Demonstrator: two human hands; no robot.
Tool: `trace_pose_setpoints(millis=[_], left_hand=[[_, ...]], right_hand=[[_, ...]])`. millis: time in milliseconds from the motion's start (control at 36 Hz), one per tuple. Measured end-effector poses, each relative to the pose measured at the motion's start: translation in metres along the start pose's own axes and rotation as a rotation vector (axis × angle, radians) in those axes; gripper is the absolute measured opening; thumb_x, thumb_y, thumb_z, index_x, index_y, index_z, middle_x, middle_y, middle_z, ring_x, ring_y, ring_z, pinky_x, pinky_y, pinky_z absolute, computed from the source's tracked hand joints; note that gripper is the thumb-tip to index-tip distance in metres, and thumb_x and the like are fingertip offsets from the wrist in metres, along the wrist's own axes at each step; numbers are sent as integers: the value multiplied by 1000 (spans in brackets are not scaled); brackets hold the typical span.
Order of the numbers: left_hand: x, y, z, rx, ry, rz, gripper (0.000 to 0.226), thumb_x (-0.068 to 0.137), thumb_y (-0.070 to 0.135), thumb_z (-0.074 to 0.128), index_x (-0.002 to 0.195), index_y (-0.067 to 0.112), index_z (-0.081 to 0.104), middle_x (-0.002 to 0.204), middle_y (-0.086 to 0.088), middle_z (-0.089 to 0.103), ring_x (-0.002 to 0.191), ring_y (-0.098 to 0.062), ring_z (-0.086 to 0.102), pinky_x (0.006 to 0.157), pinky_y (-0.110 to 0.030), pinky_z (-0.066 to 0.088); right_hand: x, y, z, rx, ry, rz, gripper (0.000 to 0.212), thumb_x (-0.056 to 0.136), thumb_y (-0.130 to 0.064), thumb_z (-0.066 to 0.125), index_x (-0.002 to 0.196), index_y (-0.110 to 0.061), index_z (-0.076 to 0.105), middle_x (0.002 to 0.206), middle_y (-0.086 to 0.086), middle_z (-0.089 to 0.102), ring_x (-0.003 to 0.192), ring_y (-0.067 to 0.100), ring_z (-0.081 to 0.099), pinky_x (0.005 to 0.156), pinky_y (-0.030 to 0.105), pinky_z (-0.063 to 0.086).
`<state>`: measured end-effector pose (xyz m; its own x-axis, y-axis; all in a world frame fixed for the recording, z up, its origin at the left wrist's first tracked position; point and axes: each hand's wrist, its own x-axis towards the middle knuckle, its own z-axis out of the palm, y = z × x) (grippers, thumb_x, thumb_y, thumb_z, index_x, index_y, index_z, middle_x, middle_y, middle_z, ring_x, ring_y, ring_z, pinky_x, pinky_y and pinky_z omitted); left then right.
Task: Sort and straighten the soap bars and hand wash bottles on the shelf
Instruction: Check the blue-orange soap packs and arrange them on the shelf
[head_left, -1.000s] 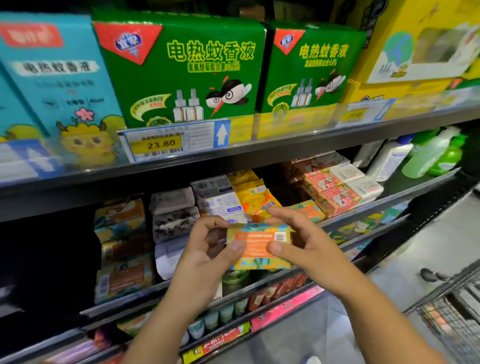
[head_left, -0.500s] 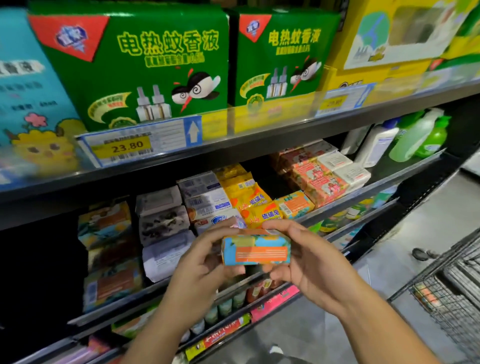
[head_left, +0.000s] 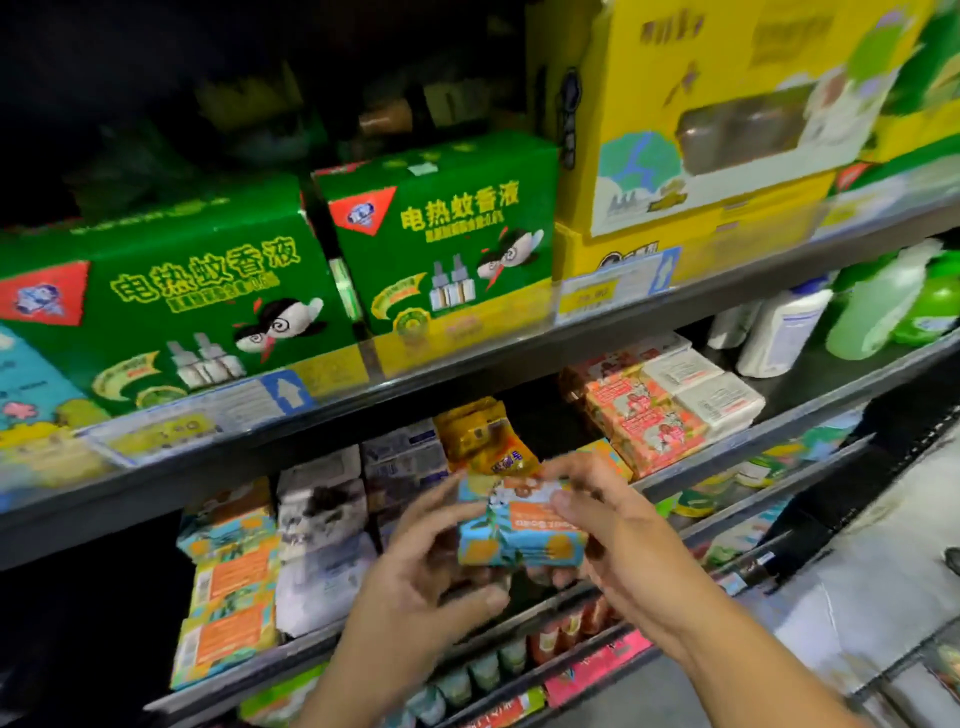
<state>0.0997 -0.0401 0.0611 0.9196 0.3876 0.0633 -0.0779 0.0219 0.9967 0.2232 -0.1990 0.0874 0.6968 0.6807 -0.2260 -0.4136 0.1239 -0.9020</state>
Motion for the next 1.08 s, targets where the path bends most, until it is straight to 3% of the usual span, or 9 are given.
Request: trace_pose_setpoints(millis=[83,222,417,556,750,861,944,1028,1083], left_hand=[[9,-4,4,22,109,43,71,42,44,99,108,39,73,127,4,65,115,-21,65,90,-43,58],[8,2,17,46,267,119,54,51,38,88,101,33,69,114,9,68,104,-17,69,78,-36,60],[-5,7,50,-107,423,70,44,79,36,83,112,19,60,95,-4,71,86,-20,68,67,-27,56],[-10,-3,73,-76,416,100,13,92,28,70,104,32,69,113,-3,66,93,-20,64,68,-25,53],[-22,-25,78,76,177,42,55,57,36,92,108,36,71,136,21,52,127,-14,56,91,-30,55],[-17,-19,72,192,268,47,54,54,60,88,104,49,69,130,20,56,122,-10,58,87,-23,54],[-14,-20,73,41,307,-24,70,49,60,91,109,32,68,123,2,66,115,-20,64,86,-30,56],[-12,-18,79,-155,320,-110,72,50,54,93,108,21,67,111,-16,72,107,-34,68,94,-48,53],[-11,-15,84,-153,343,-118,59,54,58,90,100,27,70,108,-13,73,98,-25,72,83,-36,58]], right_hand=[[5,-4,-5,148,-87,70,13,86,-15,67,99,-14,70,99,23,72,58,33,65,41,27,48],[7,-5,-20,205,-387,150,88,54,-31,94,131,-9,57,112,27,67,74,36,69,61,36,59],[-4,5,-33,-102,-327,46,31,87,-35,75,116,-25,72,121,4,72,114,21,67,88,26,54],[-9,10,-47,-95,-216,9,23,82,-36,68,105,-31,68,106,3,73,91,23,72,61,32,57],[-12,8,-69,115,-180,33,15,85,-31,61,87,-18,68,90,20,70,55,24,62,38,24,42],[-9,9,-84,237,-422,102,52,79,-40,82,122,-15,66,113,26,68,80,33,69,63,33,60],[-4,14,-87,87,-452,71,77,67,-28,92,135,-20,56,128,12,66,103,35,69,81,35,59],[-3,18,-78,-183,-330,-33,50,76,-30,83,121,-18,63,116,1,73,108,19,69,84,27,55],[-3,20,-75,-210,-274,-53,40,79,-29,79,114,-16,66,109,2,74,102,16,70,82,25,54]])
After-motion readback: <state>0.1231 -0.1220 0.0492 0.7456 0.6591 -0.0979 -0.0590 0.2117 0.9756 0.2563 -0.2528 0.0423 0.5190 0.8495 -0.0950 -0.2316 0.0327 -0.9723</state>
